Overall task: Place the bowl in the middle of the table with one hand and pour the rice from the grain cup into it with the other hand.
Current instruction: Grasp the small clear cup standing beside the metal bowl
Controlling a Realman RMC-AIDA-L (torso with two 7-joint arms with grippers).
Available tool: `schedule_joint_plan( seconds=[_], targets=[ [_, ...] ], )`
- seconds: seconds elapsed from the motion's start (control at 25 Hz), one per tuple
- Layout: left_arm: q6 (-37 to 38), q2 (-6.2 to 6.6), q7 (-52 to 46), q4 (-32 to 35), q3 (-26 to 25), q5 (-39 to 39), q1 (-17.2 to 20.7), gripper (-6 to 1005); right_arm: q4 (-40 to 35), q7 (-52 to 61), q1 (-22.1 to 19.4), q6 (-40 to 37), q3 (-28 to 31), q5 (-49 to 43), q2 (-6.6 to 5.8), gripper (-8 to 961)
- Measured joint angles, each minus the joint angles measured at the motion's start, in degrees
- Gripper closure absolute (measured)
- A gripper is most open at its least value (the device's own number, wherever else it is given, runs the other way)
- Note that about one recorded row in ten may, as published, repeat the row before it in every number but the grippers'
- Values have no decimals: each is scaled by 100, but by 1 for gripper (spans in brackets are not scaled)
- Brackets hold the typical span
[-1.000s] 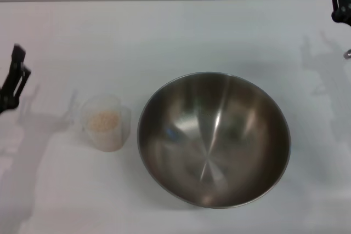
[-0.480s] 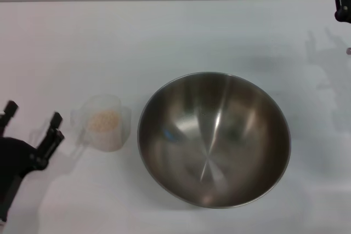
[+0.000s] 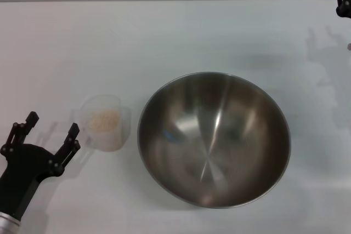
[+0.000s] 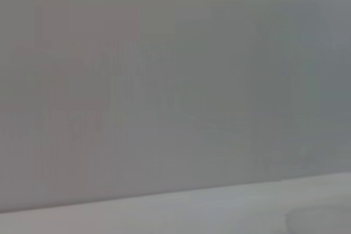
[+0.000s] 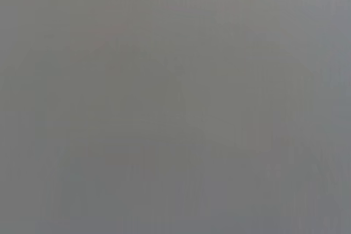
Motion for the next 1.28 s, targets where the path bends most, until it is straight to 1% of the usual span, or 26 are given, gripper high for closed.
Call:
schedule_joint_plan(
  seconds=[0.04,0.08,0.24,0.48,0.72,0.92,1.28],
  targets=[
    [0,0,0,0,0,0,0,138,-4,1,-2,-5,0,0,0,561],
    [-192,4,18,-1,3,-12,-65,138,-10,2,-5,-13,0,0,-1,561],
    [-300,6,51,3,5,-28,-114,138,6,2,-5,-18,0,0,-2,561],
    [-565,16,61,78,-59,-46,-317,138,11,3,-13,-22,0,0,-2,560],
    [-664,17,62,82,-91,-56,-427,137,18,3,-13,-16,0,0,-2,560],
    [-718,18,63,88,-214,-62,-507,137,18,2,-6,11,0,0,-2,561],
    [-710,17,63,31,-237,-61,-522,151,13,2,12,34,0,0,-2,561]
  ],
)
